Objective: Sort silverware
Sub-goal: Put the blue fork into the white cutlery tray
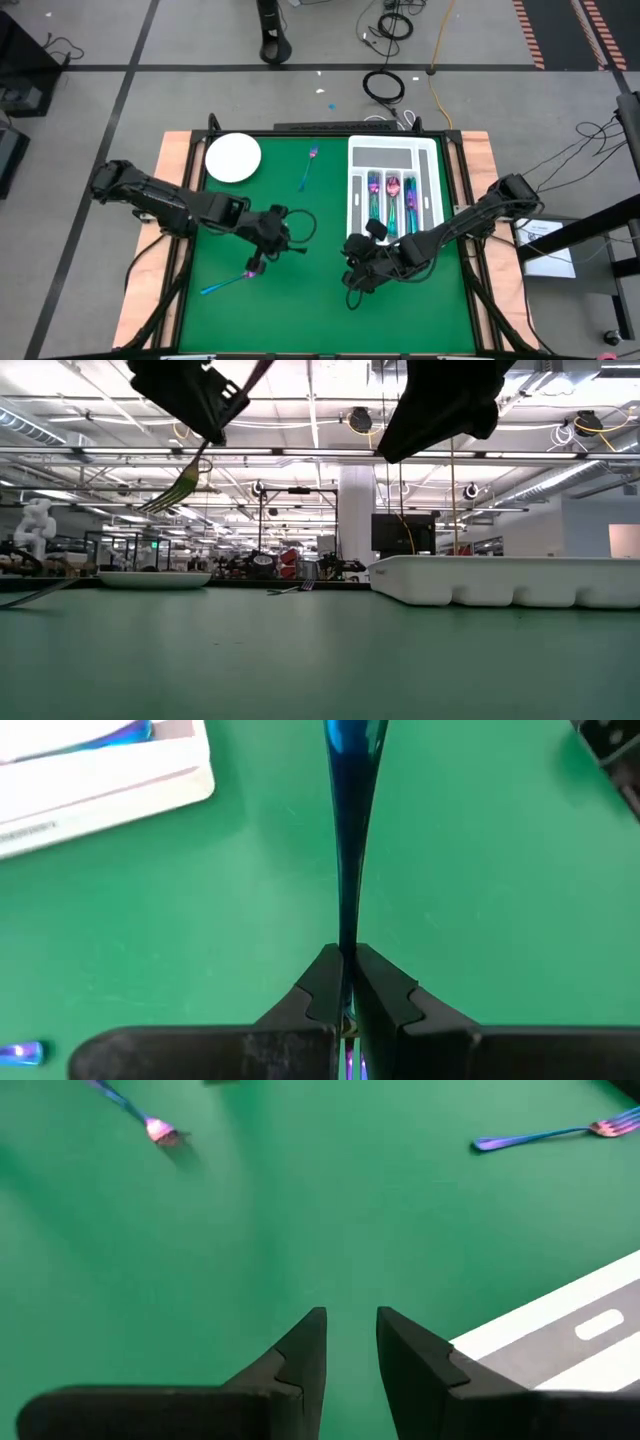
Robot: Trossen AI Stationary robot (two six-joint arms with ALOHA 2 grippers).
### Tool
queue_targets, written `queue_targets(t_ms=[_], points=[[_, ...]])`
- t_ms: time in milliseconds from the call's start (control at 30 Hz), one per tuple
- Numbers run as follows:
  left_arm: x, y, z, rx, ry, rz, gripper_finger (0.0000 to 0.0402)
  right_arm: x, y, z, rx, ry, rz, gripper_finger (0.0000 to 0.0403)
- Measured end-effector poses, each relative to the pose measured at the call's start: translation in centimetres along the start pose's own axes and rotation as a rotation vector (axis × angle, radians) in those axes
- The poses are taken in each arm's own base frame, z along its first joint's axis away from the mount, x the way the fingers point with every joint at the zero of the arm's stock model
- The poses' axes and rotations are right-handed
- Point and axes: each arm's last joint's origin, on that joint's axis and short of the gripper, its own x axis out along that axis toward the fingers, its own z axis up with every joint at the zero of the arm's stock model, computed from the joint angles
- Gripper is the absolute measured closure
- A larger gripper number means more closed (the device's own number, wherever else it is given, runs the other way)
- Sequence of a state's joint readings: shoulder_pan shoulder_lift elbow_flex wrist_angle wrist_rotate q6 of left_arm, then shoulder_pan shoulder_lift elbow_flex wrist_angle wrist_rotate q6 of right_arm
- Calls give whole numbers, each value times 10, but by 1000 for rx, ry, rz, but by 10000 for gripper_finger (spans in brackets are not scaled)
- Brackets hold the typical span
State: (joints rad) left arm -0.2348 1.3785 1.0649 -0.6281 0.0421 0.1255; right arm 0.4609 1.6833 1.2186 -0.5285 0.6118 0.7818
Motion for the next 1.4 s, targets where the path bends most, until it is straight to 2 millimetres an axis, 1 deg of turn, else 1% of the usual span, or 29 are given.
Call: queue_targets(t_ms=[200, 300, 367, 500, 700, 833, 967, 1100, 1233, 1400], points=[[0, -21, 2, 95, 9, 69, 385, 0, 0, 0, 59, -16, -10, 323], [2, -33, 3, 175, 15, 98, 385, 0, 2, 3, 98, -37, 9, 323], [6, -42, 2, 243, 30, 124, 385, 0, 5, 6, 159, -73, 30, 323], [19, -59, 4, 407, 61, 237, 385, 0, 8, 13, 341, -131, 62, 323], [44, -79, 5, 667, 139, 506, 385, 4, 6, 13, 415, -17, 141, 323], [59, -89, 7, 823, 183, 646, 385, 4, 7, 17, 457, -29, 165, 323], [73, -93, 9, 950, 249, 773, 384, 4, 9, 21, 463, -59, 196, 323], [84, -93, 11, 1062, 308, 819, 384, 4, 11, 24, 423, -88, 220, 323], [89, -90, 16, 1103, 322, 848, 384, 6, 8, 27, 403, -99, 213, 323], [88, -85, 25, 1112, 294, 892, 384, 13, 0, 34, 415, -110, 185, 323]])
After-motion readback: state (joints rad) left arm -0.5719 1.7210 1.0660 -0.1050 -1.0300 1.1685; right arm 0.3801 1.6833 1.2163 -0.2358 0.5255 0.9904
